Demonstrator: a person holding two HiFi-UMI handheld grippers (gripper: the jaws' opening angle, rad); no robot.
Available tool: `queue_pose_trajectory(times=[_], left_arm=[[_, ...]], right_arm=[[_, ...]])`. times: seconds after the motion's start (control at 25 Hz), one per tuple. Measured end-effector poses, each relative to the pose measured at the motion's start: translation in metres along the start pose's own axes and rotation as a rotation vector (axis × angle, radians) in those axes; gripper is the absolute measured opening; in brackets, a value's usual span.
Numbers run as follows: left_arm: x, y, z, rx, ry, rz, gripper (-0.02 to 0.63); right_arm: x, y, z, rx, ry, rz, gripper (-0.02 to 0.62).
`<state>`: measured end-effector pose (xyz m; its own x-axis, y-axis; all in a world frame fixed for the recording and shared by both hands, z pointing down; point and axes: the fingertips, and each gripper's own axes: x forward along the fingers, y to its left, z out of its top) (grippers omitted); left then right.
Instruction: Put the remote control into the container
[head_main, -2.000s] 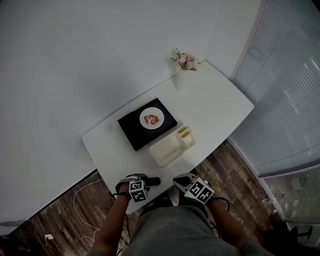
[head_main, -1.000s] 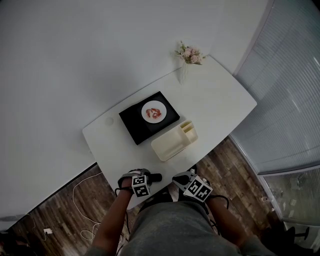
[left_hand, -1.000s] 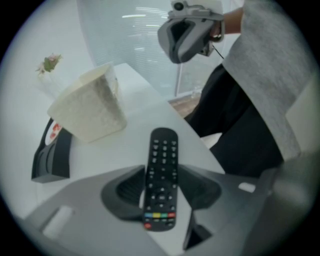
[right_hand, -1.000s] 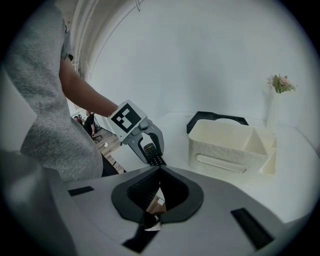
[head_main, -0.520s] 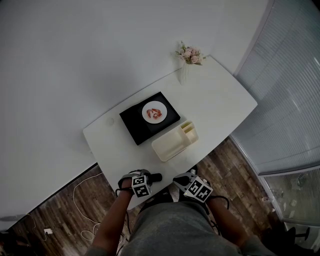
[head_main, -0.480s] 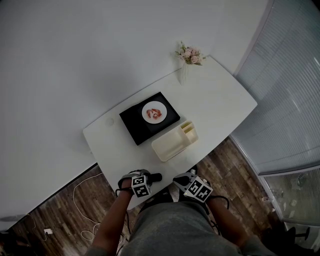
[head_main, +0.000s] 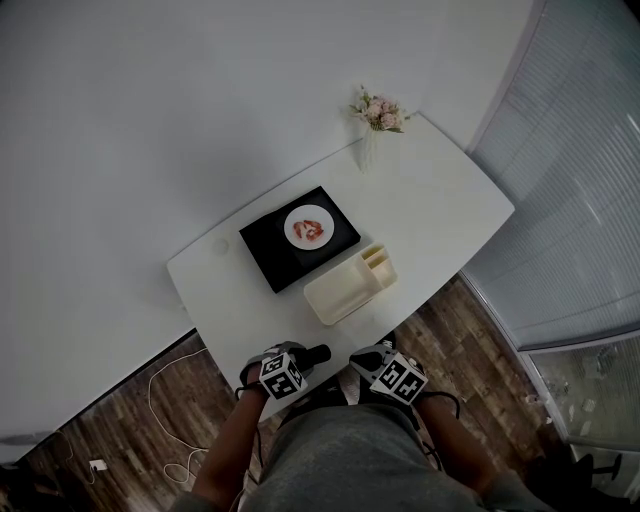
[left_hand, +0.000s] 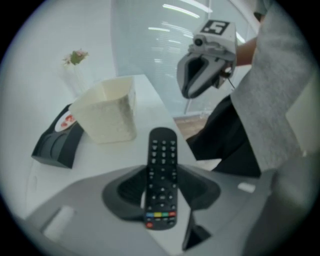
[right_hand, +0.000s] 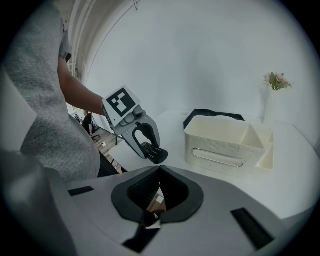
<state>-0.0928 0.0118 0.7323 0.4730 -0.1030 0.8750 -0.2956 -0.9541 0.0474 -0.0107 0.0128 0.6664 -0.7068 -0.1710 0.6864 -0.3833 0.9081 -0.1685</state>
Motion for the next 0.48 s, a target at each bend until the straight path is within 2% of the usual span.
queue_pose_trajectory(times=[0.48], left_arm=[[-0.044, 0.009, 0.042, -0.275, -0.368, -0.029, 0.189]], right_arm=[[0.0, -0.006, 0.0, 0.023, -0.007, -0.008, 0.015]])
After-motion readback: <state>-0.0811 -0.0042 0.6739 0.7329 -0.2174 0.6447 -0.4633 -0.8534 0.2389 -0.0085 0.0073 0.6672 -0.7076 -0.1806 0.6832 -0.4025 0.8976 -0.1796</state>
